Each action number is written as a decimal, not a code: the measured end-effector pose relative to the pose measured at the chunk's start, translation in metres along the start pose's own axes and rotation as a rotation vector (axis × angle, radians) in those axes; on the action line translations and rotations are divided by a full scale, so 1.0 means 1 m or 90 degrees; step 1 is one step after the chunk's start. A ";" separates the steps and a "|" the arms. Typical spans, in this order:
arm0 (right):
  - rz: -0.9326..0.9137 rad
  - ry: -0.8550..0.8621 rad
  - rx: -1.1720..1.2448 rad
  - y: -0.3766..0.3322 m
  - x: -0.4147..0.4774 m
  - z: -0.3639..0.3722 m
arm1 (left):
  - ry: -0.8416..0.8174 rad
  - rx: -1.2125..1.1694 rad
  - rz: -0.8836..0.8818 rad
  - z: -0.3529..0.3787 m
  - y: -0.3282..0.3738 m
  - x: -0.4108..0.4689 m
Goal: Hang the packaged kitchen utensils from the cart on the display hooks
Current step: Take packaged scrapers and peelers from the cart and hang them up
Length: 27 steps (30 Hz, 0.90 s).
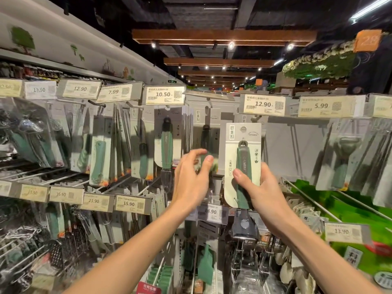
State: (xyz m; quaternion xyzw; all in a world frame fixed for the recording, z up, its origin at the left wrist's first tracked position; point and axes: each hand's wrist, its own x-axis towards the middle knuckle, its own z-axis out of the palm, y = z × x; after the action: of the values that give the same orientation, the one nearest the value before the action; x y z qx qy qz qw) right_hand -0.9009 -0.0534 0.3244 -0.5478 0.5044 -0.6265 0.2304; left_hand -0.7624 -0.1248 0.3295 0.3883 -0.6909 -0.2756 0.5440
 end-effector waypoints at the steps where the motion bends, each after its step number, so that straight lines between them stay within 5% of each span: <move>1: -0.001 -0.002 0.000 0.002 0.001 0.002 | -0.030 -0.034 -0.004 -0.002 0.003 -0.007; 5: 0.016 -0.010 0.017 0.005 0.006 0.019 | -0.117 -0.113 -0.034 -0.009 0.002 -0.023; 18: -0.035 -0.026 -0.051 -0.013 0.046 0.059 | 0.037 -0.101 0.039 -0.028 -0.011 0.008; 27: -0.018 0.028 -0.088 0.001 0.066 0.064 | 0.035 -0.053 0.034 -0.021 -0.018 0.028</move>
State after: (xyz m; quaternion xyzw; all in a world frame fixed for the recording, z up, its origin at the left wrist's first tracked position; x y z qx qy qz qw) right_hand -0.8614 -0.1337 0.3465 -0.5556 0.5438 -0.6051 0.1717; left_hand -0.7405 -0.1570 0.3353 0.3541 -0.6742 -0.2784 0.5853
